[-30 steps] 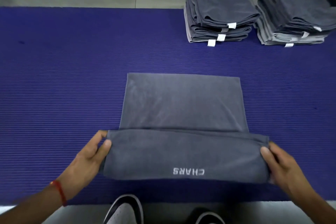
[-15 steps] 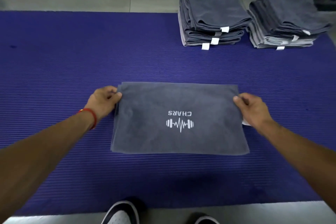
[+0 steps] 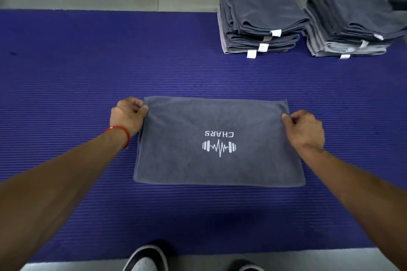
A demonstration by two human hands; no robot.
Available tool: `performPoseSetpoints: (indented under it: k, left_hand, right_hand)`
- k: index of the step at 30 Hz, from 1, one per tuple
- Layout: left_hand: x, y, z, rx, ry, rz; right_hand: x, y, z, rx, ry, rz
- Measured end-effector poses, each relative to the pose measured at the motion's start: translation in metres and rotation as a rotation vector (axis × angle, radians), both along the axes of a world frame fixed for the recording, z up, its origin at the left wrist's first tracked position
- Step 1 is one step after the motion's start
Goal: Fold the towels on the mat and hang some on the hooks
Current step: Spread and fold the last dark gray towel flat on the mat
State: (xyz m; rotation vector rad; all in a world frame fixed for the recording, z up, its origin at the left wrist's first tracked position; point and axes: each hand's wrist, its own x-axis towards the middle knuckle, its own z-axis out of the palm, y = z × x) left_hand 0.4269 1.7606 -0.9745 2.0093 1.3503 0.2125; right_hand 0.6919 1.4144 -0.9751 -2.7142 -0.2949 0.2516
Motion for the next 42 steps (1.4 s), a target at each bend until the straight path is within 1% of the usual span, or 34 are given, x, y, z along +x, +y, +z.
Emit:
performPoseSetpoints:
  k: [1, 3, 4, 5, 7, 9, 11, 13, 16, 18, 19, 22, 24, 25, 27, 29, 30, 32, 33, 34, 35, 36, 37, 38, 39, 40, 42]
  left_hand:
    - [-0.002, -0.003, 0.0, 0.119, 0.005, -0.059]
    - [-0.009, -0.017, 0.002, 0.45, 0.085, -0.327]
    - [-0.012, -0.03, 0.003, 0.566, 0.116, -0.483]
    - [-0.014, -0.049, 0.004, 0.618, 0.129, -0.629]
    - [-0.016, -0.091, 0.004, 0.632, 0.132, -0.89]
    - [-0.017, -0.123, -0.011, 0.621, 0.185, -1.108]
    - [-0.019, -0.137, -0.025, 0.608, 0.238, -1.175]
    - [-0.018, -0.139, -0.03, 0.612, 0.271, -1.173]
    - [-0.017, -0.136, -0.027, 0.551, 0.302, -1.195]
    - [-0.014, -0.134, -0.02, 0.463, 0.275, -1.194]
    - [-0.013, -0.133, -0.014, 0.406, 0.265, -1.182]
    - [-0.007, -0.136, 0.004, 0.26, 0.195, -1.109]
    - [-0.003, -0.142, 0.018, 0.191, 0.05, -1.018]
    - [-0.001, -0.146, 0.024, 0.148, -0.028, -0.966]
    - [0.008, -0.153, 0.038, 0.019, -0.122, -0.864]
    - [0.023, -0.161, 0.055, -0.187, -0.156, -0.739]
    - [0.031, -0.164, 0.064, -0.358, -0.199, -0.64]
    - [0.046, -0.169, 0.084, -0.76, -0.395, -0.354]
    - [0.051, -0.167, 0.091, -0.909, -0.489, -0.216]
    - [0.055, -0.163, 0.094, -0.981, -0.566, -0.109]
    - [0.056, -0.159, 0.097, -0.99, -0.615, -0.034]
    - [0.055, -0.153, 0.097, -0.951, -0.648, 0.02]
    - [0.049, -0.147, 0.096, -0.879, -0.654, 0.05]
    - [0.043, -0.139, 0.092, -0.808, -0.644, 0.078]
    - [0.034, -0.129, 0.085, -0.698, -0.607, 0.074]
    - [0.026, -0.117, 0.077, -0.541, -0.542, 0.039]
    - [0.007, -0.093, 0.063, -0.242, -0.386, -0.085]
  right_hand:
    - [-0.003, -0.003, 0.001, -0.016, -0.014, -0.014]
    - [-0.009, -0.014, 0.0, -0.047, -0.02, -0.034]
    - [-0.013, -0.02, -0.001, -0.067, -0.01, -0.027]
    - [-0.016, -0.028, -0.005, -0.083, 0.01, -0.008]
    - [-0.019, -0.039, -0.013, -0.092, 0.069, 0.025]
    - [-0.014, -0.043, -0.019, -0.101, 0.133, 0.04]
    - [-0.013, -0.034, -0.009, -0.103, 0.222, 0.029]
    - [-0.019, -0.021, 0.009, -0.076, 0.3, -0.022]
    - [-0.022, -0.015, 0.017, -0.066, 0.313, -0.006]
    - [-0.022, -0.017, 0.019, -0.002, 0.327, -0.013]
    - [-0.022, -0.019, 0.022, 0.066, 0.391, -0.027]
    - [-0.02, -0.025, 0.037, 0.314, 0.681, -0.123]
    - [-0.019, -0.026, 0.052, 0.371, 0.797, -0.089]
    - [-0.019, -0.026, 0.06, 0.369, 0.798, -0.036]
    - [-0.023, -0.021, 0.077, 0.309, 0.698, 0.128]
    - [-0.035, -0.006, 0.096, 0.302, 0.585, 0.265]
    - [-0.044, 0.006, 0.105, 0.33, 0.552, 0.314]
    - [-0.07, 0.035, 0.118, 0.392, 0.514, 0.397]
    - [-0.085, 0.05, 0.121, 0.403, 0.509, 0.449]
    - [-0.099, 0.063, 0.123, 0.403, 0.521, 0.509]
    - [-0.112, 0.075, 0.123, 0.396, 0.562, 0.568]
    - [-0.122, 0.084, 0.121, 0.394, 0.616, 0.617]
    - [-0.13, 0.091, 0.119, 0.397, 0.647, 0.651]
    - [-0.134, 0.095, 0.116, 0.407, 0.634, 0.678]
    - [-0.137, 0.096, 0.114, 0.413, 0.557, 0.719]
    - [-0.137, 0.096, 0.109, 0.405, 0.429, 0.784]
    - [-0.135, 0.091, 0.099, 0.295, 0.181, 0.955]
